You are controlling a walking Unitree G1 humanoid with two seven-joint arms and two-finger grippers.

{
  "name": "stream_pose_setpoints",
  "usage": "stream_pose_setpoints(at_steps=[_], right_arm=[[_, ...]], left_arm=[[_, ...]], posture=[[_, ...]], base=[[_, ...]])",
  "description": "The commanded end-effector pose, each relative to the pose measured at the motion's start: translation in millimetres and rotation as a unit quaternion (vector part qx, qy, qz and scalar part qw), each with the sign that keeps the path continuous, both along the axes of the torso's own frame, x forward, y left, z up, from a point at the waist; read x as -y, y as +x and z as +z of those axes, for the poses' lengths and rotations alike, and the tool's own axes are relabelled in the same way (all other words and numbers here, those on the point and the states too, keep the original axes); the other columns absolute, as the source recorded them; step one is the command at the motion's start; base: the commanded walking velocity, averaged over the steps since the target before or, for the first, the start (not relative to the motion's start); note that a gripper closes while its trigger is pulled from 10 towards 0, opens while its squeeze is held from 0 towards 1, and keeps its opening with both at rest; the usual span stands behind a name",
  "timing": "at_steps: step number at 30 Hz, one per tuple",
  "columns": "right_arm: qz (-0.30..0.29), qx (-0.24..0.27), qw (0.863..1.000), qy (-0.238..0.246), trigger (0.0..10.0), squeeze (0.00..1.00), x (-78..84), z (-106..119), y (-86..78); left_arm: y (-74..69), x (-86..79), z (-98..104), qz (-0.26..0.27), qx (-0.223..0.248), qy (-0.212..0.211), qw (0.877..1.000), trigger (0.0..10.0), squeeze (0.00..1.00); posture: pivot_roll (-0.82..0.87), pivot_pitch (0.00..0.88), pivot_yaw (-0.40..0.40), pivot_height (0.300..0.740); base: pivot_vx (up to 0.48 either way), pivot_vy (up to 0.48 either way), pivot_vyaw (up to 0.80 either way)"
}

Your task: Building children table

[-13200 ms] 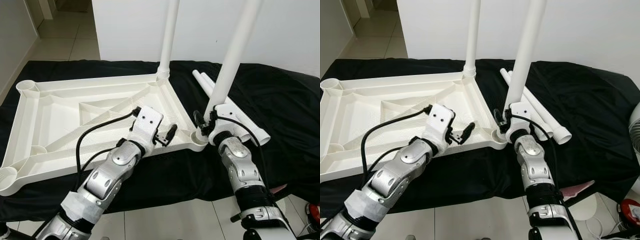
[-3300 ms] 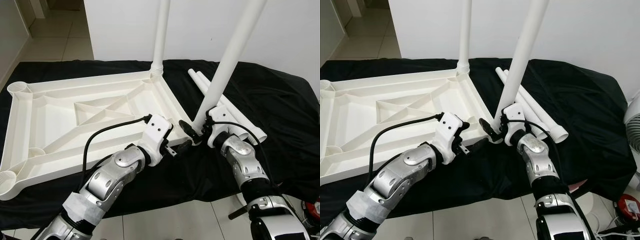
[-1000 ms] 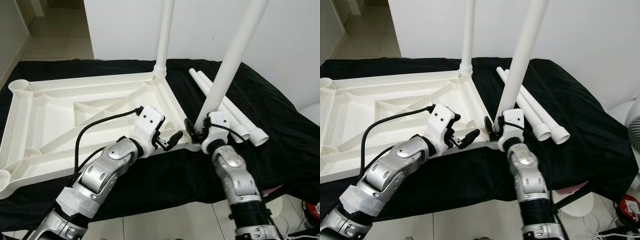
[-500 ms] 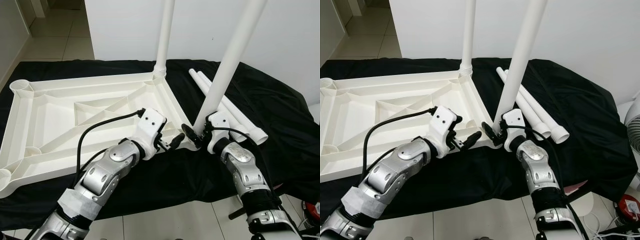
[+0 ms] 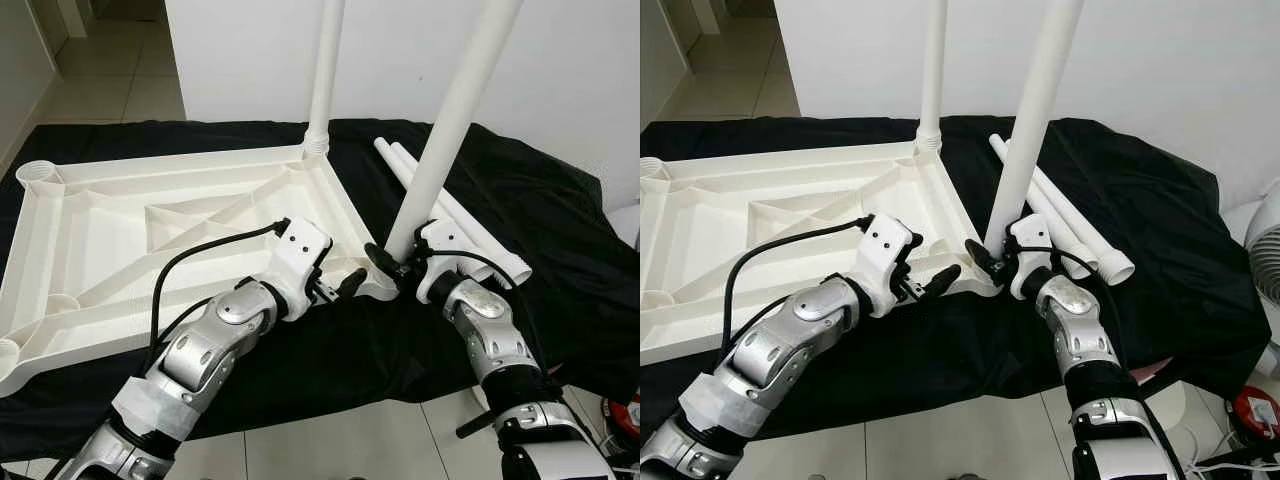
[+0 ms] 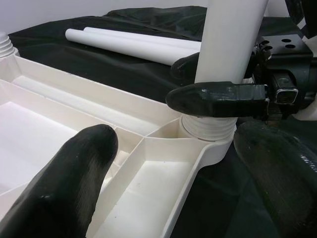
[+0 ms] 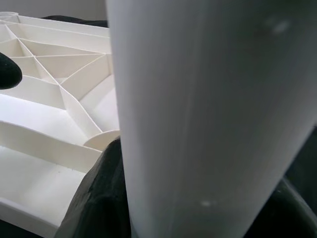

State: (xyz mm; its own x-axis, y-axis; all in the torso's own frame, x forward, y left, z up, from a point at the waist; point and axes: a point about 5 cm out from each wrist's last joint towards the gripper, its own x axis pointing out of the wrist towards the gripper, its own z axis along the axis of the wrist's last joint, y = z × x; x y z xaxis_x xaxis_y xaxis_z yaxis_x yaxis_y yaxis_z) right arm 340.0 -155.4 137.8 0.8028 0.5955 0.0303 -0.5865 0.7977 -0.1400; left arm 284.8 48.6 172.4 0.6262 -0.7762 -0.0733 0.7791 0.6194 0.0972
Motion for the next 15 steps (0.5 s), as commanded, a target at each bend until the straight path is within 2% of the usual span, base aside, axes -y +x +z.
stream_pose_setpoints(at_steps=[1,3,4,7,10,11,12,14,15], right_arm=[[0.018,-0.027,0.999,-0.016,0.0,0.0,-3.8,-14.6,-4.4],[0.014,-0.03,0.999,-0.012,0.0,0.0,-3.7,-16.2,-4.8],[0.003,-0.032,0.999,0.002,10.0,0.0,-3.6,-17.1,-4.6],[-0.041,-0.038,0.998,0.018,10.0,0.0,-3.6,-18.7,-2.9],[-0.057,-0.04,0.997,0.023,10.0,0.0,-3.6,-19.4,-2.2],[-0.082,-0.043,0.994,0.051,10.0,0.0,-8.3,-19.9,-3.6],[-0.082,-0.043,0.994,0.051,10.0,0.0,-8.3,-19.9,-3.6],[-0.113,-0.046,0.988,0.09,10.0,0.0,-16.0,-19.9,-7.1],[-0.141,-0.048,0.982,0.114,10.0,0.0,-19.5,-18.5,-8.3]], left_arm=[[-6.7,3.6,-0.5,-0.061,-0.004,0.008,0.998,10.0,0.0],[-6.7,3.2,-0.3,-0.061,-0.004,0.008,0.998,10.0,0.0],[-6.7,3.0,-0.3,-0.062,-0.004,0.009,0.998,10.0,0.0],[-7.1,3.1,-0.6,-0.063,-0.005,0.01,0.998,10.0,0.0],[-7.2,3.2,-0.7,-0.063,-0.005,0.01,0.998,10.0,0.0],[-7.6,3.9,-1.1,-0.065,-0.006,0.01,0.998,10.0,0.0],[-7.6,3.9,-1.1,-0.065,-0.006,0.01,0.998,10.0,0.0],[-8.2,5.2,-1.9,-0.066,-0.006,0.01,0.998,10.0,0.0],[-8.3,5.9,-1.9,-0.067,-0.006,0.01,0.998,10.0,0.0]], posture=[[0.06,0.036,-0.075,0.74],[0.06,0.036,-0.074,0.74],[0.06,0.037,-0.073,0.74],[0.05,0.04,-0.073,0.74],[0.05,0.04,-0.073,0.74],[0.05,0.043,-0.073,0.74],[0.05,0.043,-0.073,0.74],[0.05,0.041,-0.073,0.74],[0.05,0.041,-0.073,0.74]], base=[[0.0,0.0,0.0],[0.0,0.0,0.0],[0.0,0.0,0.0],[0.0,0.0,0.0],[0.0,0.0,0.0],[0.0,0.0,0.0],[0.0,0.0,0.0],[0.0,0.0,0.0],[0.0,0.0,0.0]])
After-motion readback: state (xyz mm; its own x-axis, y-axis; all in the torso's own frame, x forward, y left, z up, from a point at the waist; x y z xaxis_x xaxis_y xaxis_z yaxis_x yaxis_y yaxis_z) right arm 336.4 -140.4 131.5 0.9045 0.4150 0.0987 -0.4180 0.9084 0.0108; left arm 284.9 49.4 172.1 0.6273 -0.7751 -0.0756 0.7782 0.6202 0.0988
